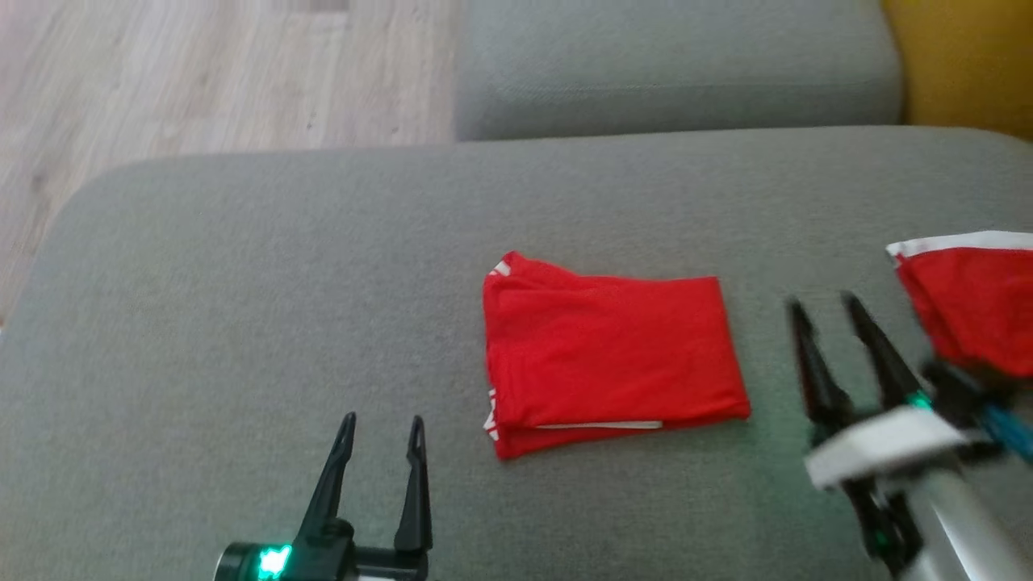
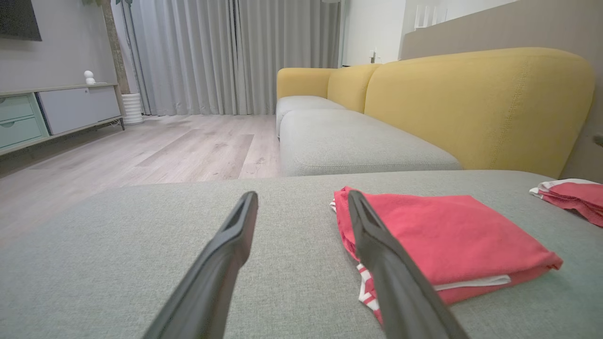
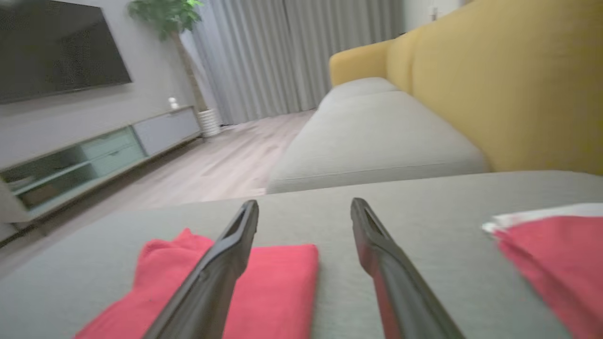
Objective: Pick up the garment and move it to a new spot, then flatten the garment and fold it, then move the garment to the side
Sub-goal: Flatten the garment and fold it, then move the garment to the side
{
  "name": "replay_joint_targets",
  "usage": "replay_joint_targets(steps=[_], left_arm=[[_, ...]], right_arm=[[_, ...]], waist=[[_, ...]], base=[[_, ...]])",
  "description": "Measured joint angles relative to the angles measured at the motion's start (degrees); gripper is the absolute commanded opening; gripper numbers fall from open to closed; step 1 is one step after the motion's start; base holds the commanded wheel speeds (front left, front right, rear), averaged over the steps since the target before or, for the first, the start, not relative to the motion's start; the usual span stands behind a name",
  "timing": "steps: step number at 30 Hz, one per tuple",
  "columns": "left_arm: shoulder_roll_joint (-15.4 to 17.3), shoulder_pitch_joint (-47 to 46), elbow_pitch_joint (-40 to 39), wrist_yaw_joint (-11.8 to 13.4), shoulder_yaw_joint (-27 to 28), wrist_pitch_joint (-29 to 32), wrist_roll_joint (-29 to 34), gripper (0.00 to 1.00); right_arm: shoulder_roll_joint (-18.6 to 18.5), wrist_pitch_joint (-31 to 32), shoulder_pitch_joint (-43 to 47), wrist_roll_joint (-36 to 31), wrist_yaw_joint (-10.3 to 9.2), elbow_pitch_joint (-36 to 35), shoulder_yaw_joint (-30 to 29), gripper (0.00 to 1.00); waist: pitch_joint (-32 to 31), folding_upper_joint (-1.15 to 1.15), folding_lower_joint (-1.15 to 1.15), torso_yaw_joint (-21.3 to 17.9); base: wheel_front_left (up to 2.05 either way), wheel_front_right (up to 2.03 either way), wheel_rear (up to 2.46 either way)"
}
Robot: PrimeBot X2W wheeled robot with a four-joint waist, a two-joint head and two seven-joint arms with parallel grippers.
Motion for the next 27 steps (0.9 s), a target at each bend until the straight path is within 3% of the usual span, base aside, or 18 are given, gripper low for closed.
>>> replay_joint_targets(steps=[4, 8, 15, 27], left_arm=[[-0.27, 0.92, 0.05, -0.14, 1.37, 0.0, -0.59, 1.0], [-0.52, 2.45, 0.09, -0.2, 3.36, 0.0, -1.59, 1.0], [-0.73, 5.55, 1.3, -0.94, 6.84, 0.0, -1.87, 1.0], [-1.41, 6.49, 2.03, -2.74, 9.61, 0.0, -1.0, 1.0]], right_arm=[[1.55, -0.01, 7.58, -7.81, 0.0, -3.02, -8.32, 1.0], [4.13, -0.01, 14.79, -13.32, 0.0, -7.15, -12.47, 1.0], [5.24, -0.01, 21.71, -17.24, 0.01, -10.45, -9.76, 1.0], [6.65, -0.01, 22.43, -17.96, 0.01, -10.65, -9.46, 1.0]], waist=[[-2.09, 0.0, 0.0, -1.57], [-3.92, 0.0, -0.01, -2.53], [-5.97, 0.0, -0.01, -3.57], [-7.06, 0.0, 0.0, -3.27]], base=[[0.0, 0.0, 0.0], [0.0, 0.0, 0.0], [0.0, 0.0, 0.0], [0.0, 0.0, 0.0]])
